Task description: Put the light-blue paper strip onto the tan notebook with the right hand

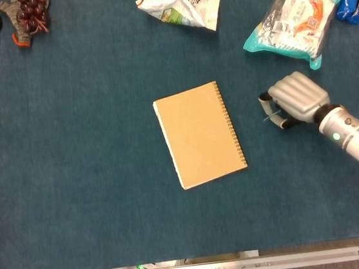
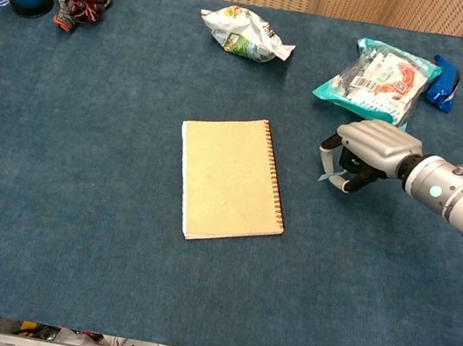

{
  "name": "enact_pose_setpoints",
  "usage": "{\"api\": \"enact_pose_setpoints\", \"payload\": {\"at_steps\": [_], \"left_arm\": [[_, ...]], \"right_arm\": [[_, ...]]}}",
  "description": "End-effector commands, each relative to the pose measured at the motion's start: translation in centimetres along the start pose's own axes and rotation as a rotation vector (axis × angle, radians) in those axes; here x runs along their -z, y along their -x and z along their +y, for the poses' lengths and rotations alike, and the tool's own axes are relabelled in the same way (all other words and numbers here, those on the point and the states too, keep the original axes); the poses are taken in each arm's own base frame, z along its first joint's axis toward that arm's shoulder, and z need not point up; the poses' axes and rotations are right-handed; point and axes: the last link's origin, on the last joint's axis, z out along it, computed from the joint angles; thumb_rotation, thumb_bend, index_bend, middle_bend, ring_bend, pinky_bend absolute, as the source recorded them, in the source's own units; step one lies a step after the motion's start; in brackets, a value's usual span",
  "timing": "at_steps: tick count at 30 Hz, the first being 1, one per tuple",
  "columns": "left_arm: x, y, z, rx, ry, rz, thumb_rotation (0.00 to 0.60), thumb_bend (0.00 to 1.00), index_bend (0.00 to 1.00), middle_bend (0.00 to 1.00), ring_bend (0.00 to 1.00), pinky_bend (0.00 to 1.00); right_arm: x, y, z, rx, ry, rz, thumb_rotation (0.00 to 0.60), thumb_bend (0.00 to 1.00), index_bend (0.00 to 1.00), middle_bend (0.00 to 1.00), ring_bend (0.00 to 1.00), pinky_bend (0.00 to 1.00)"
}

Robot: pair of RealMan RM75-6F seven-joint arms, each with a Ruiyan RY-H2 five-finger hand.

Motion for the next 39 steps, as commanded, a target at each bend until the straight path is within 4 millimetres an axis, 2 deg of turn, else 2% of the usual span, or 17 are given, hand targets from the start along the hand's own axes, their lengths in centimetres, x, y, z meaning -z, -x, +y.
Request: {"api": "enact_pose_setpoints", "payload": {"at_steps": [1, 8, 20, 33, 39], "left_arm": [[0.0, 0.0, 0.0, 0.001, 0.002, 0.000, 0.600, 0.32, 0.01, 0.00, 0.00, 0.00], [0.3, -0.1, 0.0, 0.002, 0.001, 0.003, 0.600, 0.32, 0.02, 0.00, 0.00, 0.00], [0.4, 0.0, 0.0, 0.005, 0.000, 0.002, 0.600, 0.32, 0.01, 0.00, 0.00, 0.00], [0.4, 0.1, -0.3, 0.010, -0.010, -0.001, 0.600, 0.32, 0.02, 0.00, 0.00, 0.00], [0.4, 0.0, -0.4, 0.011, -0.010, 0.002, 0.600, 0.32, 0.02, 0.00, 0.00, 0.00]], "right_arm": [[-0.1, -0.8, -1.2, -0.097, -0.035, 0.022, 0.600, 0.37, 0.62, 1.00, 1.00, 1.00], [-1.0, -1.3, -3.3, -0.234, -0.099, 0.008, 0.600, 0.37, 0.62, 1.00, 1.00, 1.00], [-3.8, -1.8, -7.0, -0.389, -0.161, -0.047, 0.600, 0.37, 0.62, 1.00, 1.00, 1.00], [-6.8, -1.1, -9.3, -0.408, -0.153, -0.103, 0.600, 0.36, 0.62, 1.00, 1.00, 1.00], [-7.3, -1.1, -10.2, -0.398, -0.153, -0.106, 0.600, 0.35, 0.61, 1.00, 1.00, 1.00]]}}
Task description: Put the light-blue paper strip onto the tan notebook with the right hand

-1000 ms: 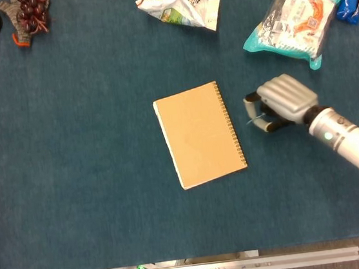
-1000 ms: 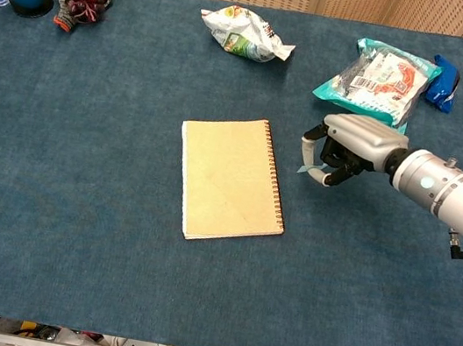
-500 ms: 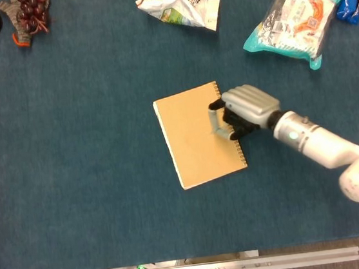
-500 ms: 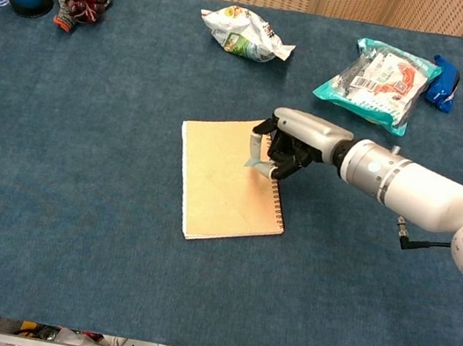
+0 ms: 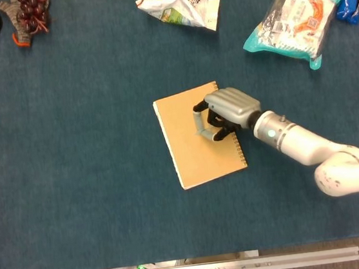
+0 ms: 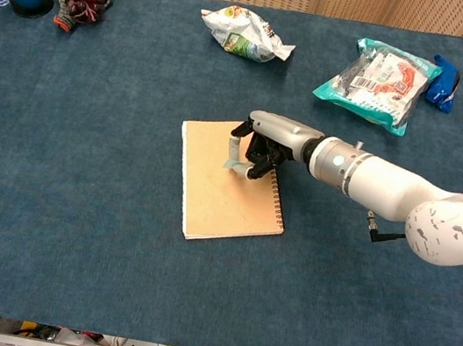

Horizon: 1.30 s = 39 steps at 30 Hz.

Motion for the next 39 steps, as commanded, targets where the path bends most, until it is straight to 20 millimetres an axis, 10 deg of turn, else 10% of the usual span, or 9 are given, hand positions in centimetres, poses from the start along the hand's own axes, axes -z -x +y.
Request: {"api": "enact_pose_setpoints", "payload": {"at_steps": [1, 39], "left_arm": [[0.0, 0.0, -0.1, -0.001, -0.002, 0.001, 0.600, 0.32, 0.02, 0.00, 0.00, 0.00], [0.1, -0.1, 0.1, -0.002, 0.010, -0.001, 0.600, 0.32, 0.02, 0.00, 0.00, 0.00]], "right_arm": [[-0.2, 0.2, -0.5, 0.010, -0.004, -0.003, 0.600, 0.33, 0.61, 1.00, 1.00, 1.00], [3.0, 0.9, 0.0, 0.051, 0.050, 0.035, 0.600, 0.10, 0.49, 1.00, 1.00, 1.00]]}}
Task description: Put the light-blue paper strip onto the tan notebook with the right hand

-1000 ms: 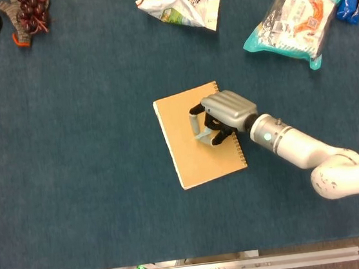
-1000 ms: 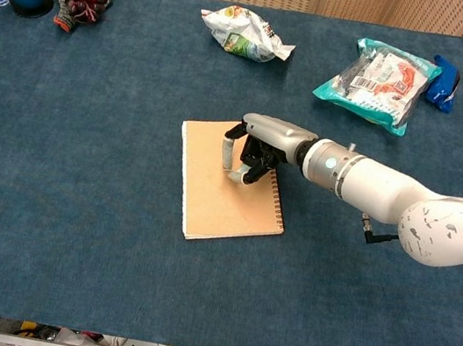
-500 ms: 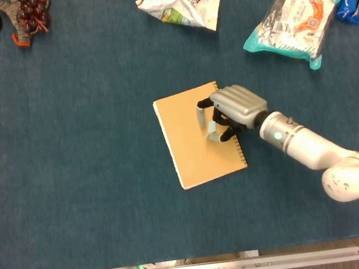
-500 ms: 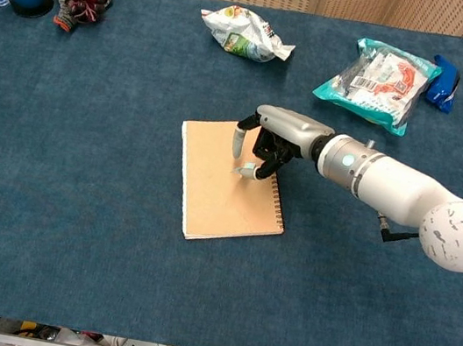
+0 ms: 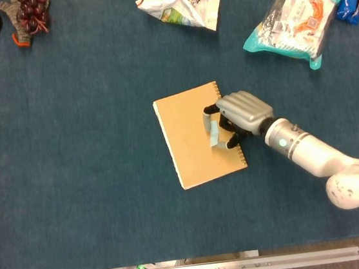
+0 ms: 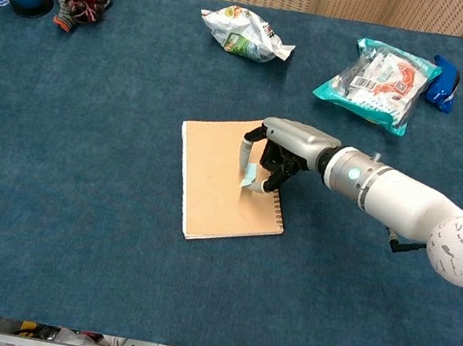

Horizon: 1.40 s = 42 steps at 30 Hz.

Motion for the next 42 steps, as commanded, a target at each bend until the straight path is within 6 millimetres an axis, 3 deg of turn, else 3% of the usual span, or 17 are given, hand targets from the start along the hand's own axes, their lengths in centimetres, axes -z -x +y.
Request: {"api": "enact_pose_setpoints", "payload": {"at_steps": [1, 7, 14, 19, 24, 33, 42], "left_arm": [[0.1, 0.0, 0.0, 0.000, -0.001, 0.002, 0.600, 0.32, 0.02, 0.00, 0.00, 0.00], [0.1, -0.1, -0.2, 0.000, -0.007, 0.004, 0.600, 0.32, 0.02, 0.00, 0.00, 0.00], [0.1, -0.1, -0.2, 0.000, -0.004, 0.006, 0.600, 0.32, 0.02, 0.00, 0.00, 0.00], [0.1, -0.2, -0.2, -0.001, -0.004, 0.007, 0.600, 0.32, 0.01, 0.00, 0.00, 0.00], [0.1, 0.0, -0.2, -0.002, -0.004, 0.003, 0.600, 0.32, 0.02, 0.00, 0.00, 0.00], [0.1, 0.0, -0.1, -0.003, -0.003, -0.001, 0.600, 0.32, 0.02, 0.00, 0.00, 0.00], [0.2, 0.1, -0.3, 0.000, -0.007, -0.005, 0.600, 0.32, 0.02, 0.00, 0.00, 0.00]], "right_arm": [[0.2, 0.3, -0.3, -0.009, 0.002, 0.002, 0.600, 0.08, 0.49, 1.00, 1.00, 1.00], [0.6, 0.3, -0.3, -0.039, 0.002, -0.001, 0.600, 0.00, 0.47, 1.00, 1.00, 1.00], [1.3, -0.7, -0.4, -0.073, -0.010, 0.014, 0.600, 0.03, 0.46, 1.00, 1.00, 1.00], [1.7, -1.7, 0.1, -0.062, 0.002, 0.015, 0.600, 0.45, 0.46, 1.00, 1.00, 1.00], [1.8, -2.3, 0.5, -0.049, 0.012, 0.015, 0.600, 0.74, 0.46, 1.00, 1.00, 1.00], [1.7, -2.1, 1.2, -0.006, 0.045, -0.022, 0.600, 0.99, 0.46, 1.00, 1.00, 1.00], [0.4, -1.4, 0.5, 0.033, 0.049, -0.040, 0.600, 1.00, 0.46, 1.00, 1.00, 1.00]]}}
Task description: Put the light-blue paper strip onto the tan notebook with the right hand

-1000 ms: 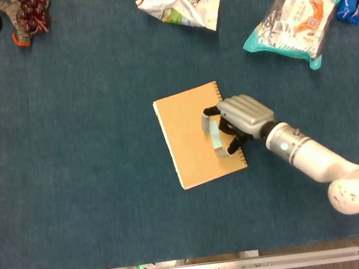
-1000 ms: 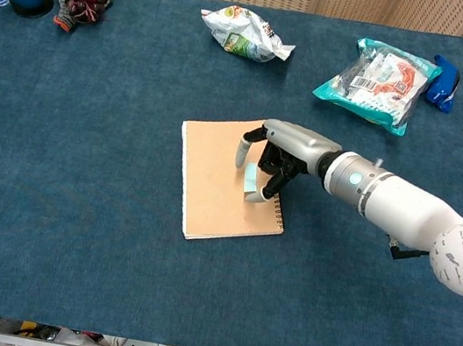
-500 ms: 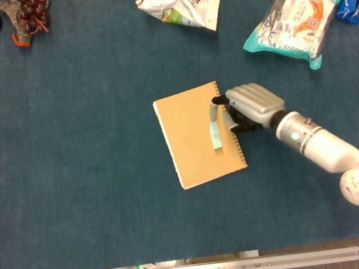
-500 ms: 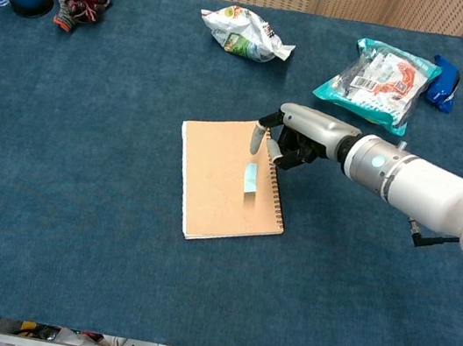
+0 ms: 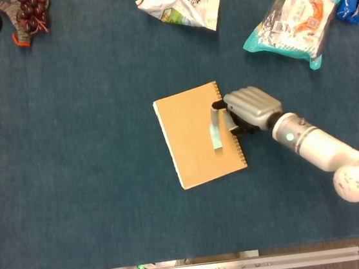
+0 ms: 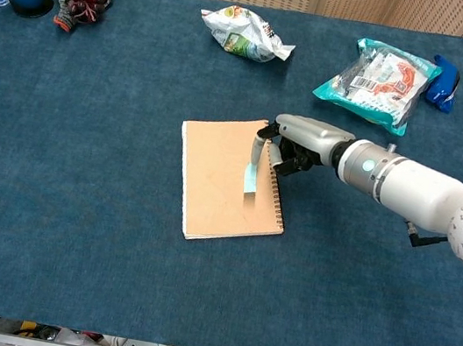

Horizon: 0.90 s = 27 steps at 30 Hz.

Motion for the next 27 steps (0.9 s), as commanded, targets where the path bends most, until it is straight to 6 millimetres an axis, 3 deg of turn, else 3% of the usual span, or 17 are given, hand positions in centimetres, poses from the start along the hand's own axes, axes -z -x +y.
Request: {"api": "enact_pose_setpoints", "payload": {"at_steps": [1, 27], "left_arm": [[0.1, 0.0, -0.1, 0.001, -0.004, 0.002, 0.600, 0.32, 0.02, 0.00, 0.00, 0.00], [0.3, -0.1, -0.7, 0.009, -0.017, 0.007, 0.600, 0.32, 0.02, 0.00, 0.00, 0.00]], "right_arm": [[-0.4, 0.1, -0.3, 0.010, 0.001, 0.001, 0.600, 1.00, 0.46, 1.00, 1.00, 1.00], [-1.8, 0.8, -0.4, 0.044, 0.039, -0.005, 0.600, 1.00, 0.46, 1.00, 1.00, 1.00]]}}
